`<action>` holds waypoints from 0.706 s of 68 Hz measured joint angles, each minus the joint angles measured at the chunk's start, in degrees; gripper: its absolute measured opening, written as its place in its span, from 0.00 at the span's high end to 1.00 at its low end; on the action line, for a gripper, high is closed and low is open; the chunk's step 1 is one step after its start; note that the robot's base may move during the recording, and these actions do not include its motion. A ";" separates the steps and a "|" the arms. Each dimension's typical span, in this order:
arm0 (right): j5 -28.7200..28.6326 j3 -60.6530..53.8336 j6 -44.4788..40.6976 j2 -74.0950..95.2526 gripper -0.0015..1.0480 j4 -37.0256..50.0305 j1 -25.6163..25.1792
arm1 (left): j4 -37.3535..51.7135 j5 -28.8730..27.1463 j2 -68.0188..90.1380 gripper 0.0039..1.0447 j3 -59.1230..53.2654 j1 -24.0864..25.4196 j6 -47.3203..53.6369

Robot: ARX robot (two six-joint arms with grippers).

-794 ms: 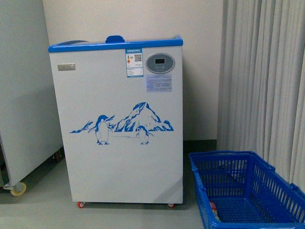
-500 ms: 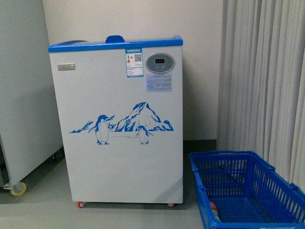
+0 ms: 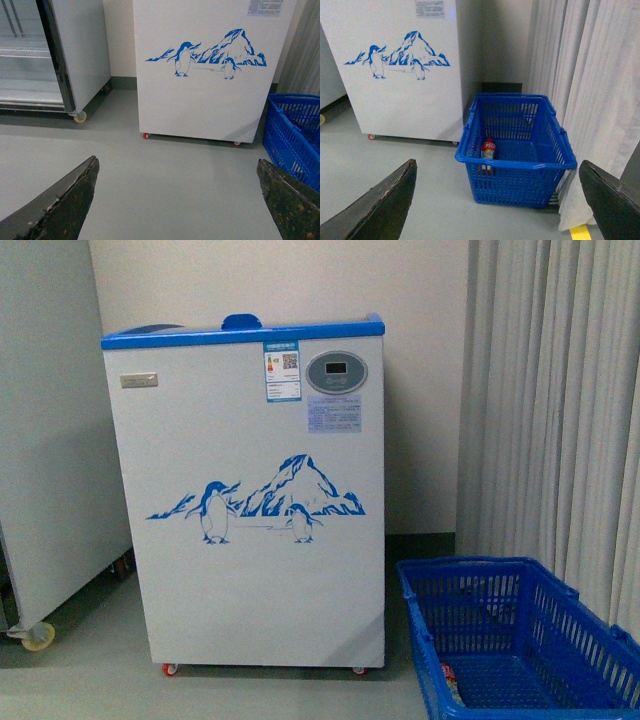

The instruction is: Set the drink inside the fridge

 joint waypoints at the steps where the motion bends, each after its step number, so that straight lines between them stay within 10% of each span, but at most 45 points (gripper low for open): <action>1: 0.00 0.00 0.00 0.00 0.07 0.00 0.00 | 0.00 0.00 0.00 0.08 0.00 -0.02 0.00; 48: 0.00 0.00 0.00 0.00 0.07 0.00 0.00 | 0.00 0.00 0.00 0.08 0.00 -0.02 0.00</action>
